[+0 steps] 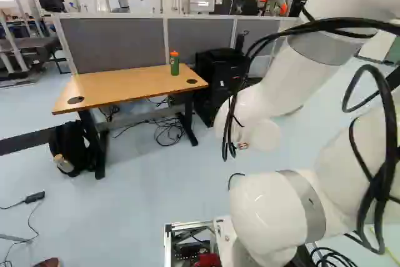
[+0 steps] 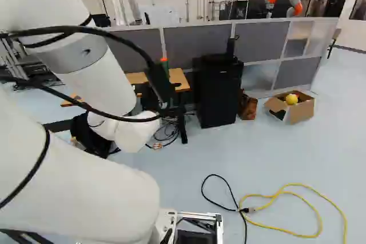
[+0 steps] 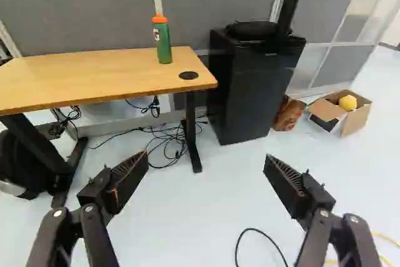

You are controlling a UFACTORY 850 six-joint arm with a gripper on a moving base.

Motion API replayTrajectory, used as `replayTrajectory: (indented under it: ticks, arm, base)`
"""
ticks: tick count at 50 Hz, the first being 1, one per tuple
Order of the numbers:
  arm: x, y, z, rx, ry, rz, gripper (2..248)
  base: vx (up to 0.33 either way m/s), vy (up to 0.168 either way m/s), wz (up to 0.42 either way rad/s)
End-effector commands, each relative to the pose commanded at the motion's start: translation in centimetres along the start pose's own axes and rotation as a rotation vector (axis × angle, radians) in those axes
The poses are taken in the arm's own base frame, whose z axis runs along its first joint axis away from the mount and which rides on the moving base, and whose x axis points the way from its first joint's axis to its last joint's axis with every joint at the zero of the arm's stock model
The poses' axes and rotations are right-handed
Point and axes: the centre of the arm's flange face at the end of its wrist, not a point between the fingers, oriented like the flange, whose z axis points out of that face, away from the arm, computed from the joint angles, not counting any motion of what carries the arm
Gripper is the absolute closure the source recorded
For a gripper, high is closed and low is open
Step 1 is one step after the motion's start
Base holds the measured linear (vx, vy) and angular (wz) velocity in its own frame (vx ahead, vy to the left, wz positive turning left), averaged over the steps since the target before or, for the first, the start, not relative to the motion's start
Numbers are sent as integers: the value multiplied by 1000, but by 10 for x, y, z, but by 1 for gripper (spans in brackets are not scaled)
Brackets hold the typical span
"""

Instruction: Pick up the green bottle from the table

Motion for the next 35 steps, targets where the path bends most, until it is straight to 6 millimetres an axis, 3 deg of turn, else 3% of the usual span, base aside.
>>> replayTrajectory:
  ticks: [35]
  arm:
    - [0,0,0,0,0,0,3]
  base:
    - [17,-3,-25]
